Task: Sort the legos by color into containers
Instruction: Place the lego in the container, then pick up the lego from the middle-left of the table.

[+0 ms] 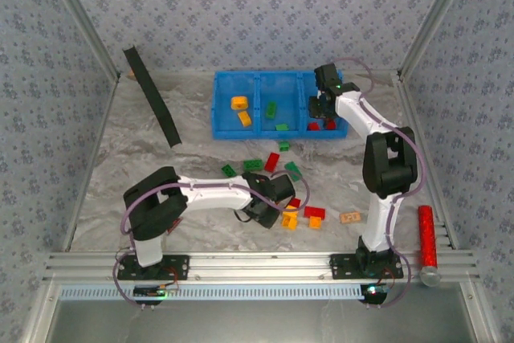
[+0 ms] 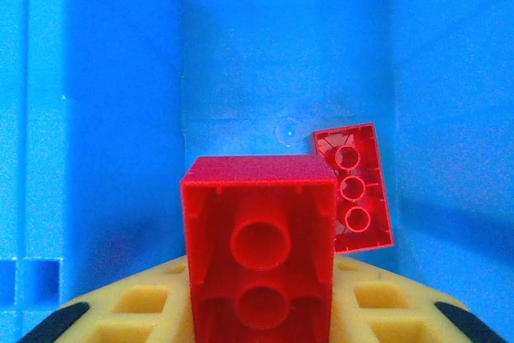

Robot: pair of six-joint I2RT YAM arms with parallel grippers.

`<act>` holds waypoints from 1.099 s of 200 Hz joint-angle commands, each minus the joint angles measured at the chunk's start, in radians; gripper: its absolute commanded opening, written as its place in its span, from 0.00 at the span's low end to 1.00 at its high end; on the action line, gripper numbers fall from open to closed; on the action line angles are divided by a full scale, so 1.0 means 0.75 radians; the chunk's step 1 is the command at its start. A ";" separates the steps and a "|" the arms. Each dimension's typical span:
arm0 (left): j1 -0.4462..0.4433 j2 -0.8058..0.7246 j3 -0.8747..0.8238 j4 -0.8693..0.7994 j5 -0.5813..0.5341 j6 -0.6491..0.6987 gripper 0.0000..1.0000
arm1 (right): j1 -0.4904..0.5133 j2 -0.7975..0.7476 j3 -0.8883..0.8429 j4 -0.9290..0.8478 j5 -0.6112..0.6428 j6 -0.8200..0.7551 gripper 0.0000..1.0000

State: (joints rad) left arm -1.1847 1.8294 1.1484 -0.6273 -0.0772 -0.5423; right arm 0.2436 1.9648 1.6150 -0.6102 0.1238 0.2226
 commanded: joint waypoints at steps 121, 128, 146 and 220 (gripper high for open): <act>0.013 -0.098 0.113 -0.059 0.023 0.026 0.20 | -0.004 -0.435 -0.366 -0.053 0.005 0.141 0.59; 0.025 -0.117 0.134 -0.061 0.024 0.037 0.20 | 0.000 -0.506 -0.440 -0.057 -0.006 0.177 0.60; 0.073 -0.161 0.194 -0.132 0.031 0.074 0.20 | 0.029 -0.687 -0.654 -0.073 -0.038 0.253 0.63; 0.442 -0.204 0.489 -0.197 -0.104 0.306 0.20 | 0.435 -1.390 -1.277 -0.228 0.062 0.739 0.68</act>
State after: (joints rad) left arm -0.9302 1.6810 1.4364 -0.7380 -0.0784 -0.4023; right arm 0.5045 1.0340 0.7414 -0.7082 0.1287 0.5892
